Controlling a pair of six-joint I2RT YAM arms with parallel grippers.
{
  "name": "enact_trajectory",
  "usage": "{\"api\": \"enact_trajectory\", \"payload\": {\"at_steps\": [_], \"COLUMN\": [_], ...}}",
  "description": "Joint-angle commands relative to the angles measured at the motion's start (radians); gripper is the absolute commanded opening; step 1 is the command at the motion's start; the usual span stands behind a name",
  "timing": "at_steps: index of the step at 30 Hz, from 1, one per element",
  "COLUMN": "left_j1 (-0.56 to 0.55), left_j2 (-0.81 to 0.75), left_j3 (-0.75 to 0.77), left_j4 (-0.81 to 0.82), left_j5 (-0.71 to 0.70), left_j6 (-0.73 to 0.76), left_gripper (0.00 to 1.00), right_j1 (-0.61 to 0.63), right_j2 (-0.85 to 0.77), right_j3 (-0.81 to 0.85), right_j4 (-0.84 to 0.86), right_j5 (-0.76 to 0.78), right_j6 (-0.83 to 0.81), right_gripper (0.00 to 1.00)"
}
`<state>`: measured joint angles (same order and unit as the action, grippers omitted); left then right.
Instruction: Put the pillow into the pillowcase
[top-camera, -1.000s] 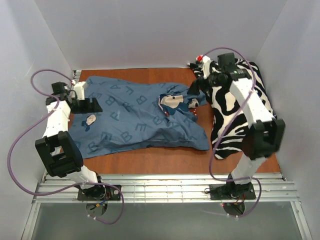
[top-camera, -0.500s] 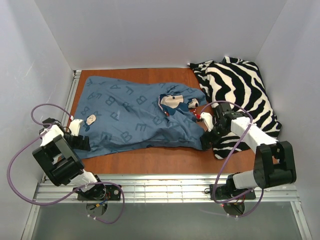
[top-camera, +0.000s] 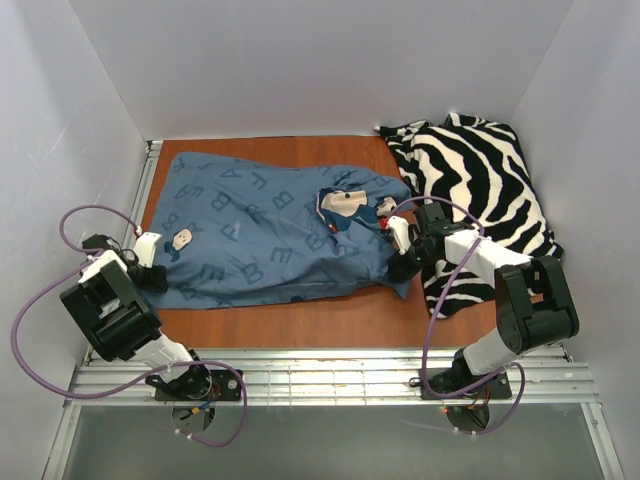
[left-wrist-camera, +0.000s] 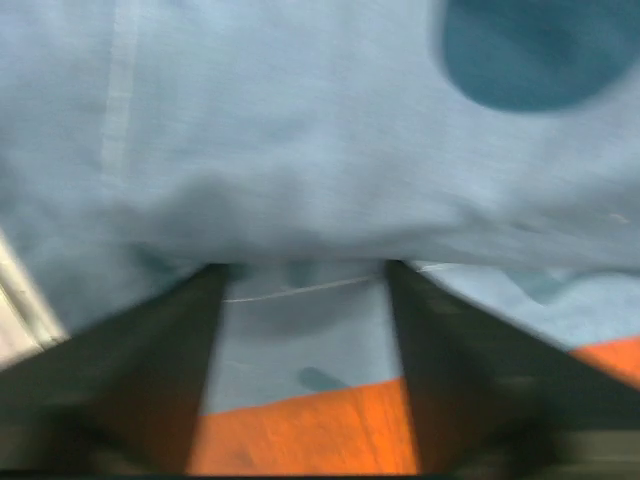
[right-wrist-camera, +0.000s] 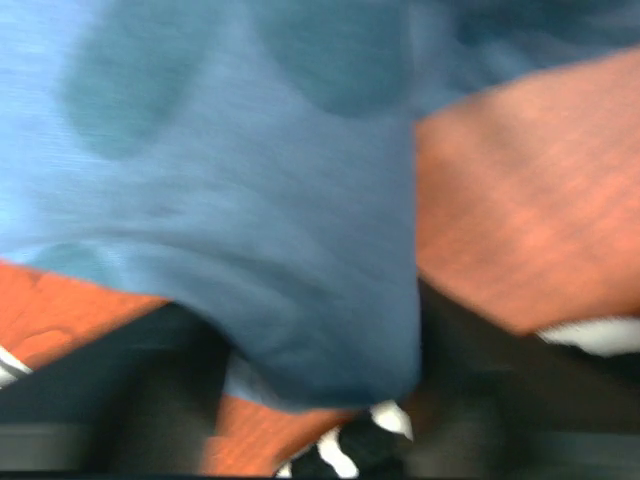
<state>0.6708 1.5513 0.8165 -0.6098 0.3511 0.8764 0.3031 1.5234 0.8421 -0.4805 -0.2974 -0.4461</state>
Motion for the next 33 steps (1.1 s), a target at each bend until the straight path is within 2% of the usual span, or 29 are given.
{"api": "enact_trajectory", "payload": {"at_steps": [1, 2, 3, 6, 8, 12, 13, 15, 16, 17, 20, 25, 29, 30, 33], "left_j1": [-0.002, -0.002, -0.002, 0.007, 0.007, 0.009, 0.012, 0.018, 0.029, 0.029, 0.073, 0.087, 0.085, 0.087, 0.087], "left_j2": [0.090, 0.090, 0.081, 0.017, -0.040, -0.095, -0.123, -0.158, -0.263, -0.264, -0.411, -0.664, -0.610, -0.547, -0.476], "left_j3": [-0.019, -0.005, 0.013, 0.120, 0.230, 0.415, 0.446, 0.504, 0.542, 0.547, 0.579, 0.570, 0.682, 0.741, 0.728], "left_j4": [-0.072, -0.096, -0.120, -0.246, -0.297, -0.274, -0.246, -0.229, -0.213, -0.212, -0.202, -0.076, -0.059, -0.080, -0.027], "left_j5": [0.100, 0.120, 0.150, 0.310, 0.430, 0.515, 0.523, 0.535, 0.531, 0.531, 0.529, 0.320, 0.215, 0.216, 0.288], "left_j6": [-0.011, -0.017, -0.043, -0.068, -0.148, -0.332, -0.396, -0.428, -0.462, -0.462, -0.490, -0.574, -0.674, -0.685, -0.694], "left_gripper": [0.40, 0.25, 0.00, 0.00, 0.00, 0.00, 0.00, 0.00, 0.00, 0.00, 0.00, 0.00, 0.00, 0.00, 0.00], "right_j1": [0.004, 0.005, 0.002, -0.027, -0.070, -0.148, -0.192, -0.216, -0.225, -0.225, -0.226, -0.226, -0.226, -0.226, -0.225], "right_j2": [-0.003, -0.018, -0.038, -0.147, -0.235, -0.281, -0.284, -0.307, -0.359, -0.359, -0.483, -0.635, -0.608, -0.586, -0.473], "right_j3": [0.000, 0.002, 0.012, 0.055, 0.126, 0.323, 0.375, 0.419, 0.472, 0.473, 0.495, 0.520, 0.514, 0.512, 0.515], "right_j4": [0.010, -0.001, -0.021, -0.070, -0.070, -0.119, -0.121, -0.115, -0.116, -0.116, -0.115, -0.070, -0.066, -0.063, -0.023], "right_j5": [-0.095, -0.098, -0.108, -0.164, -0.190, -0.238, -0.293, -0.327, -0.365, -0.365, -0.346, -0.214, -0.102, -0.092, -0.092], "right_j6": [0.003, 0.004, 0.004, 0.015, 0.040, 0.063, 0.076, 0.083, 0.090, 0.090, 0.121, 0.193, 0.163, 0.155, 0.149], "right_gripper": [0.08, 0.01, 0.01, 0.01, 0.01, 0.01, 0.01, 0.01, 0.01, 0.01, 0.01, 0.01, 0.01, 0.01, 0.01]}}
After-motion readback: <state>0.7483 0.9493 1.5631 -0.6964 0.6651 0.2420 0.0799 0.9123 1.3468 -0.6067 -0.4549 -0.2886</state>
